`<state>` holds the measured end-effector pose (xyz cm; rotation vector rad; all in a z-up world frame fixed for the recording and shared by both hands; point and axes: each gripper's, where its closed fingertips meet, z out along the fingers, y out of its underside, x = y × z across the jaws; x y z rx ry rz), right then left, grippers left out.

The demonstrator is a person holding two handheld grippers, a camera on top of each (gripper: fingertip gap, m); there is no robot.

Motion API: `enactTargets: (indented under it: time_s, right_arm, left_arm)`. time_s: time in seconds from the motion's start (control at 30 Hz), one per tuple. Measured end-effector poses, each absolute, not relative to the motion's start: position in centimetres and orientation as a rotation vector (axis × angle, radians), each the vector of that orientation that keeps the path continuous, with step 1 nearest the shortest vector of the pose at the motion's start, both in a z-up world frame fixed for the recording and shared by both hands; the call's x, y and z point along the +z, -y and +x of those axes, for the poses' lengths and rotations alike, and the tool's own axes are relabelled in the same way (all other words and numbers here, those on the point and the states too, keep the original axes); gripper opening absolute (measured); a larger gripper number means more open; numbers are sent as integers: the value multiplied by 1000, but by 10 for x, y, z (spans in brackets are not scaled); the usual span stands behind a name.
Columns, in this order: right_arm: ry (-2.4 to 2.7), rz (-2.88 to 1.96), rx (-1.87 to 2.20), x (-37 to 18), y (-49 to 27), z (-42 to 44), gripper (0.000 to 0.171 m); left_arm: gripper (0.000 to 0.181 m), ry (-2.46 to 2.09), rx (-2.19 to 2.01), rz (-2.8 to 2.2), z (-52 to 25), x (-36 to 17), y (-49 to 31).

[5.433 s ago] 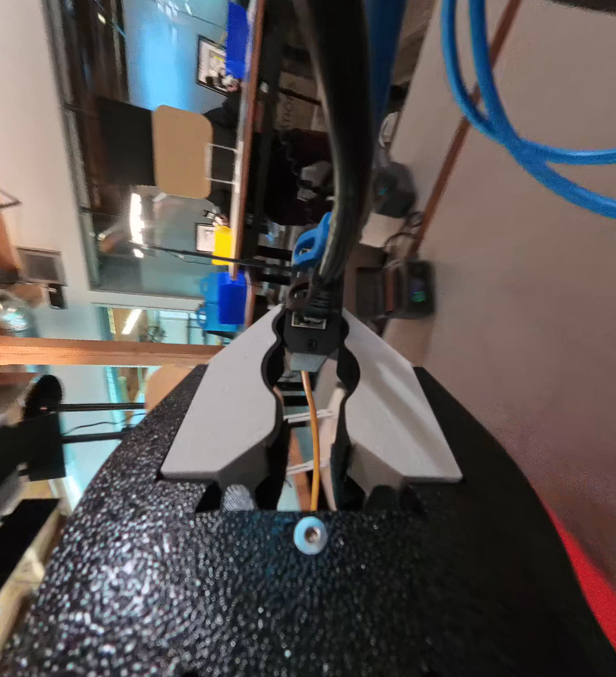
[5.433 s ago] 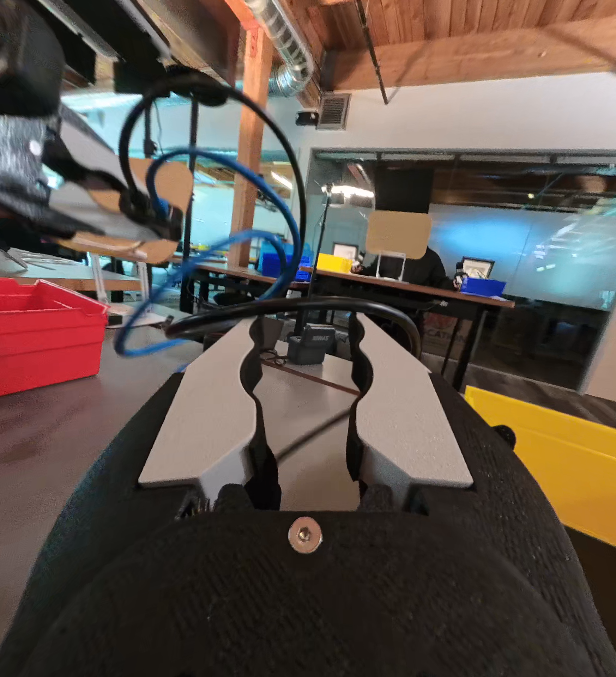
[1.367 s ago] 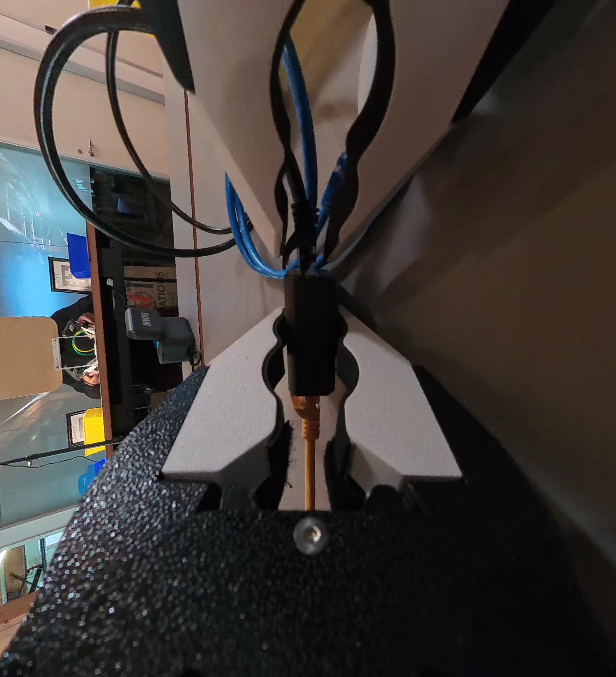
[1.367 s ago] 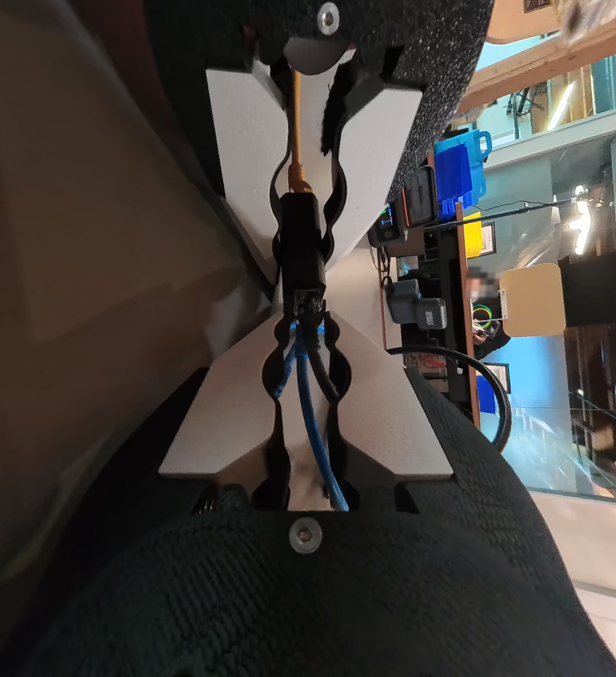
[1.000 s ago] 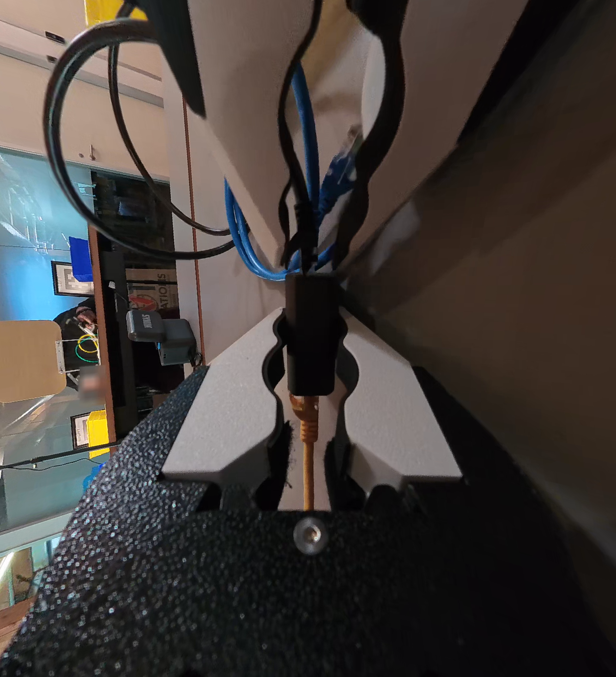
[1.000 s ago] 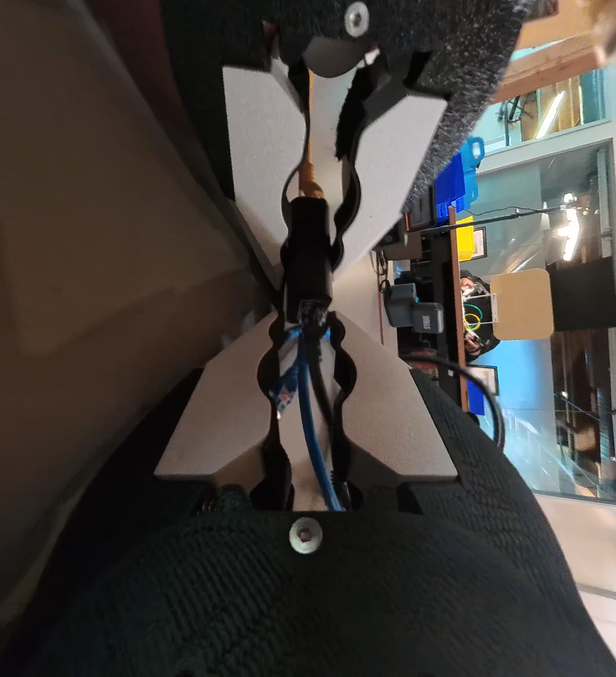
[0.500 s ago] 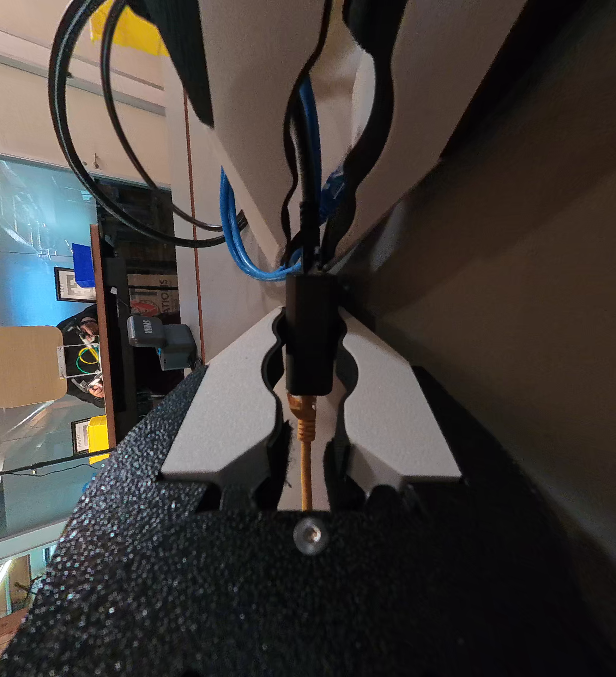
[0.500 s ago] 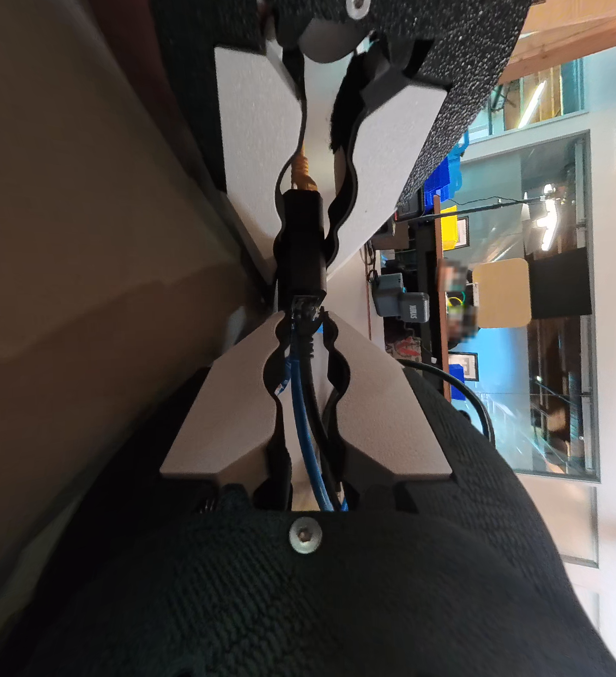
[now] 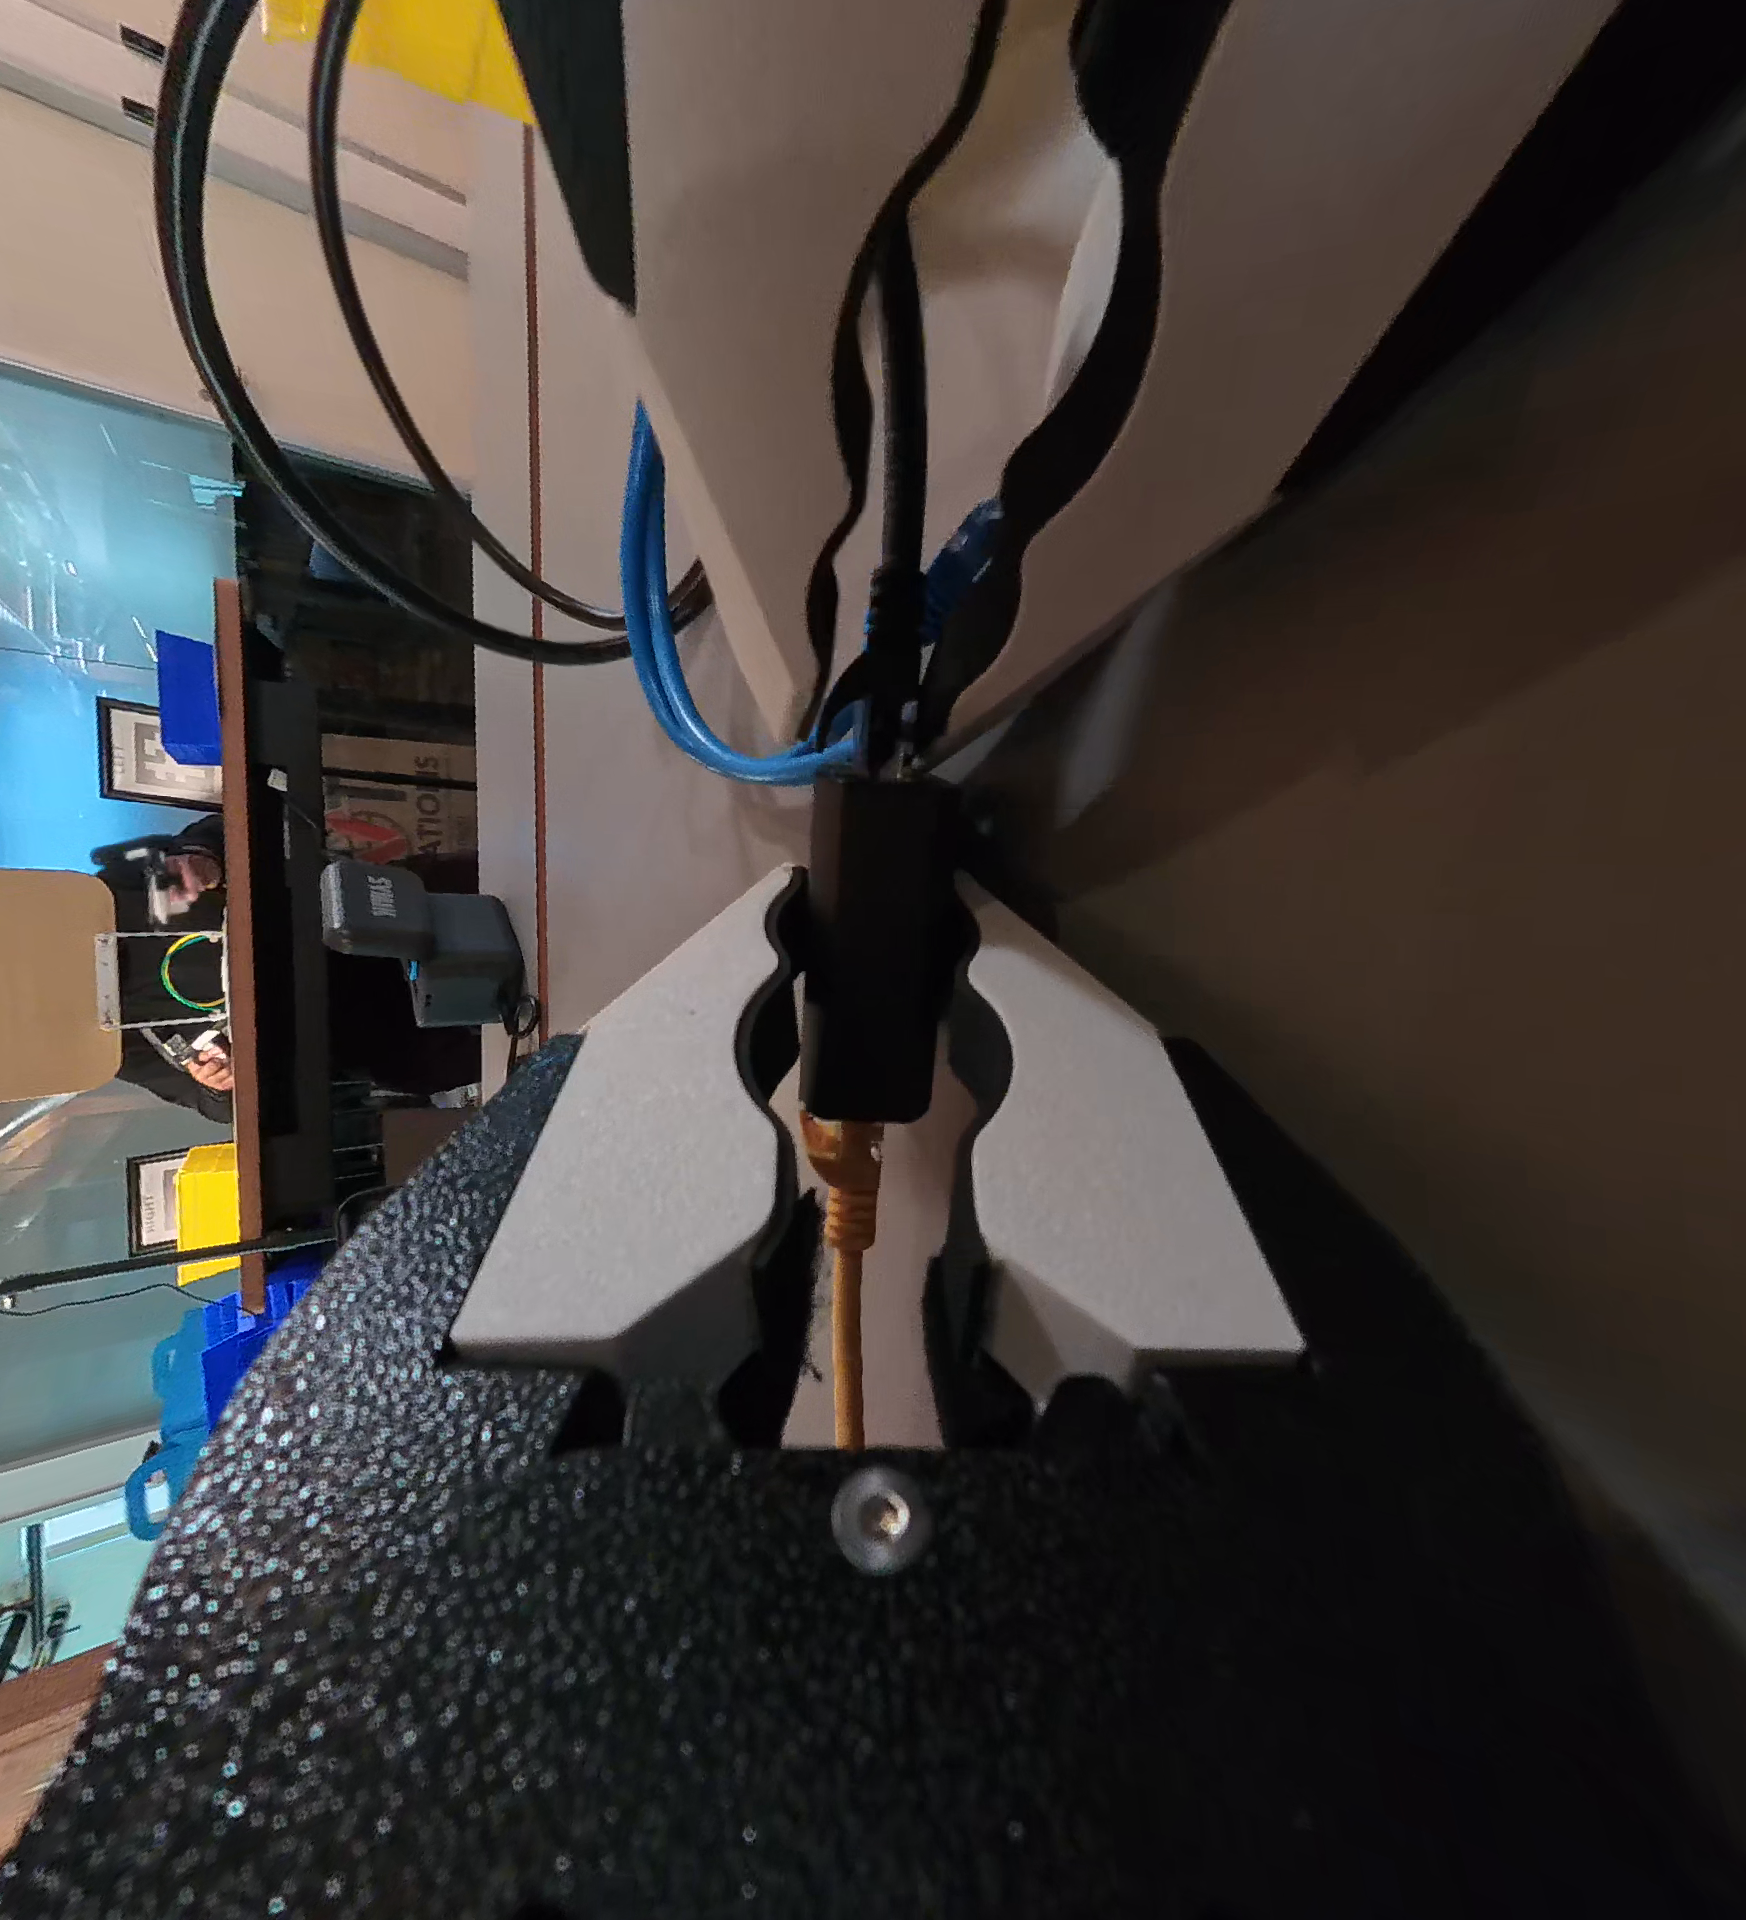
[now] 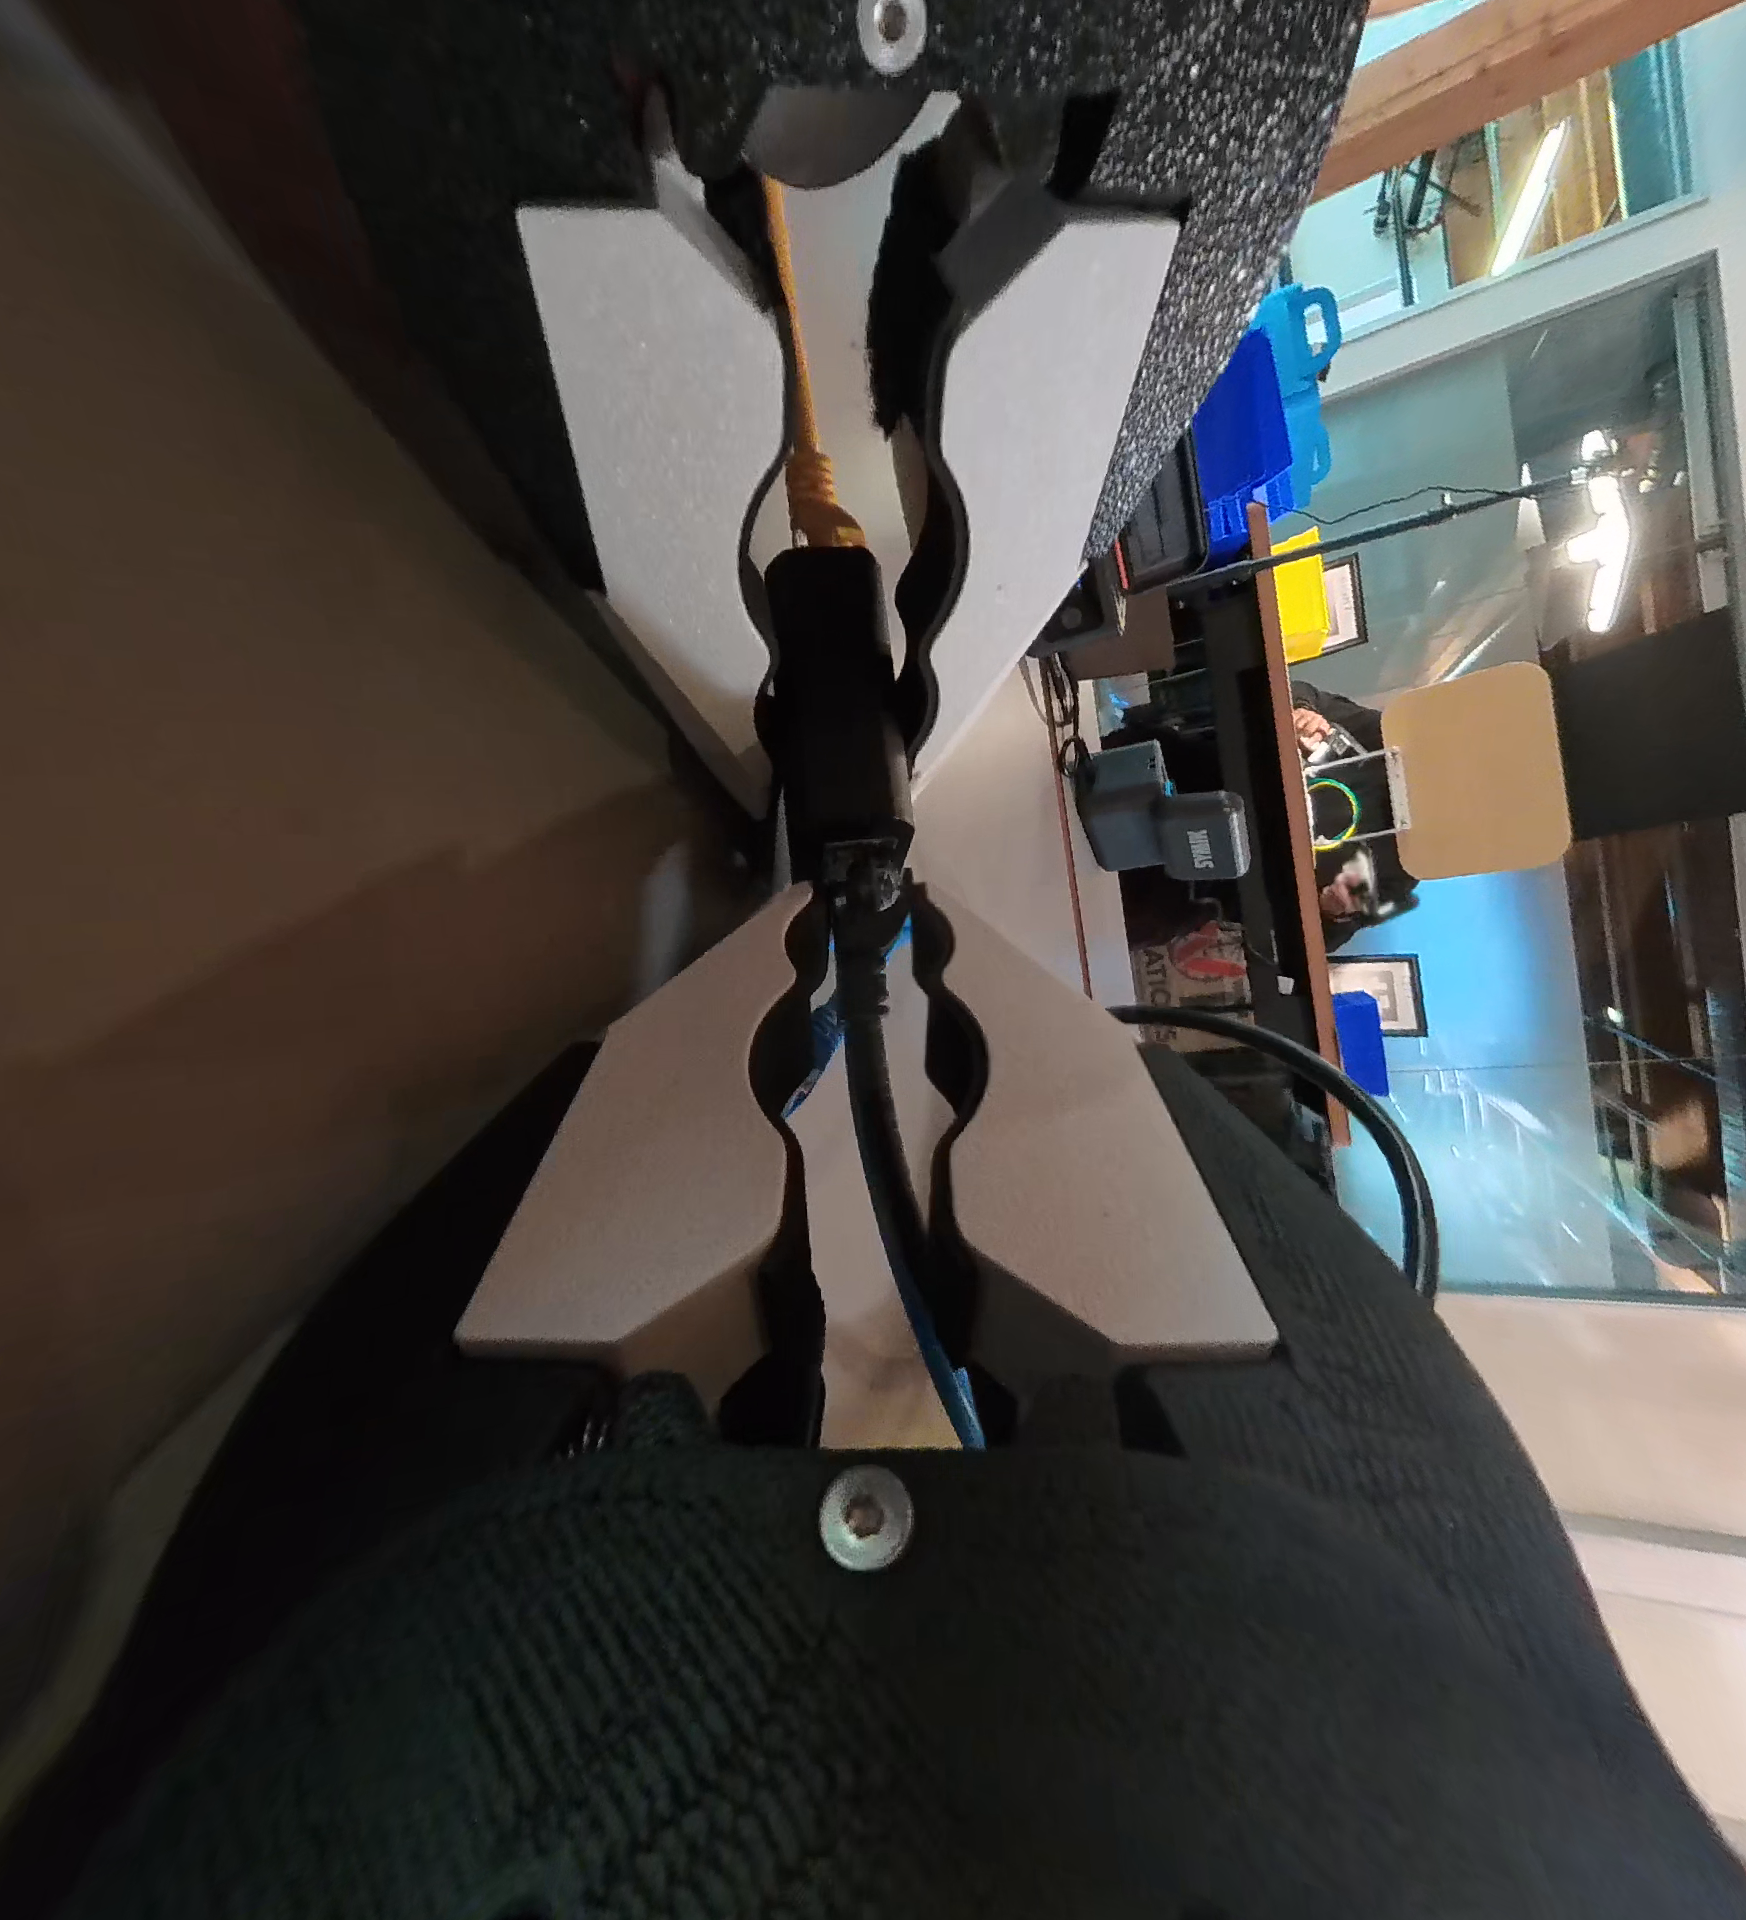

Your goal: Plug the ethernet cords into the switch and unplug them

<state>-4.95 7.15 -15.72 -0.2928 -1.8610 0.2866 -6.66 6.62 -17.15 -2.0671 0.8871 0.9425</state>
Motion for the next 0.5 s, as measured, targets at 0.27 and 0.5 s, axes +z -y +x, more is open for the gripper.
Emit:
enactTargets:
  time_s: [0.27, 0.5]
  right_arm:
    - [1923, -263, 312, -159, -69, -45, 12]
    - [2028, -3, 117, -161, -55, -27, 13]
  left_arm:
    - [22, -962, 965, -2033, -64, -172, -66]
    - [22, -1213, 1041, -1969, -50, -171, -58]
